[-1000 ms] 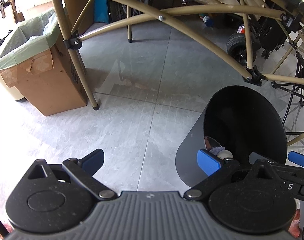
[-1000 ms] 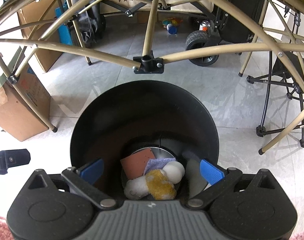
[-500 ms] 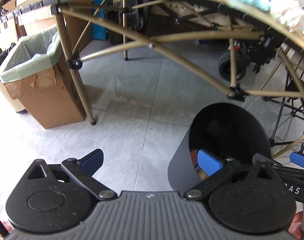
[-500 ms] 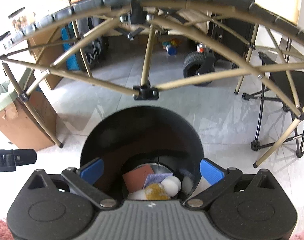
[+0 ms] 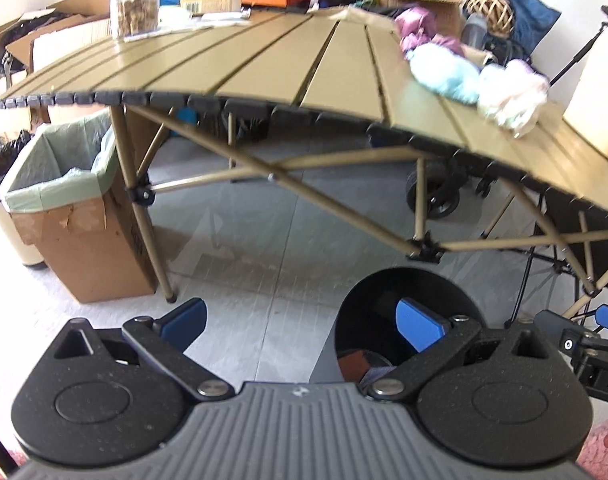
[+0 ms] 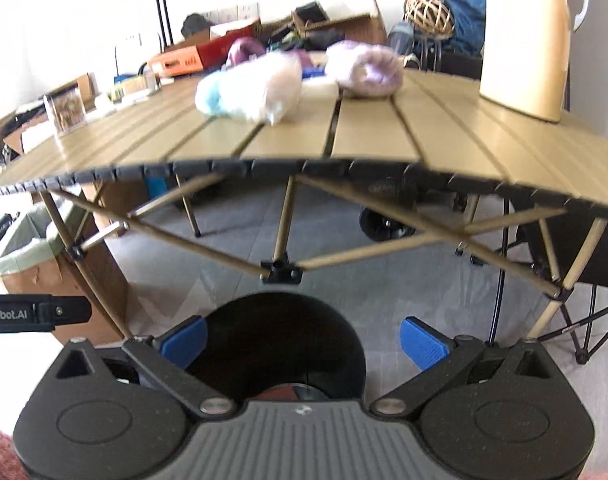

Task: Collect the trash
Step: 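Move both open tools back up toward the remaining items on the table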

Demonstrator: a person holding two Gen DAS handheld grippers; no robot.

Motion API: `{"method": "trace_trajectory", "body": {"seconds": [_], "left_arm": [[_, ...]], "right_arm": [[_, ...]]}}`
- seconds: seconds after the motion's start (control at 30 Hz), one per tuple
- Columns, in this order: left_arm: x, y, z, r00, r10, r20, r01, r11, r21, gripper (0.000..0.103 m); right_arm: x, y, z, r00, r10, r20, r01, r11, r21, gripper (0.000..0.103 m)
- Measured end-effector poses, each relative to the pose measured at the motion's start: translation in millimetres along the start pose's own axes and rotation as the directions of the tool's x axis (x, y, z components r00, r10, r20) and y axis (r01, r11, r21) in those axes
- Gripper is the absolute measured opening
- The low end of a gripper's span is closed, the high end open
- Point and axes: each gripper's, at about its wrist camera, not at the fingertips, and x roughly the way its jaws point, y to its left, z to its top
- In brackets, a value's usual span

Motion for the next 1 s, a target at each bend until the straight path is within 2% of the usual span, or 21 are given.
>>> {"method": "trace_trajectory", "body": {"seconds": [0.43, 1.0], "left_arm": [[-31, -10, 30, 0.987, -0.028, 0.157, 0.029, 1.0, -0.005, 0.103], [-18, -17, 85, 0.968, -0.012, 0.252, 0.016, 1.0, -0.014, 0.103]], "right_arm": [[-30, 0, 44, 0.984, 0.05, 0.17, -0.045, 0.999, -0.03, 0.103], [-2, 2, 99, 0.963, 0.037, 0.267, -0.037, 0.999, -0.005, 0.103]]}}
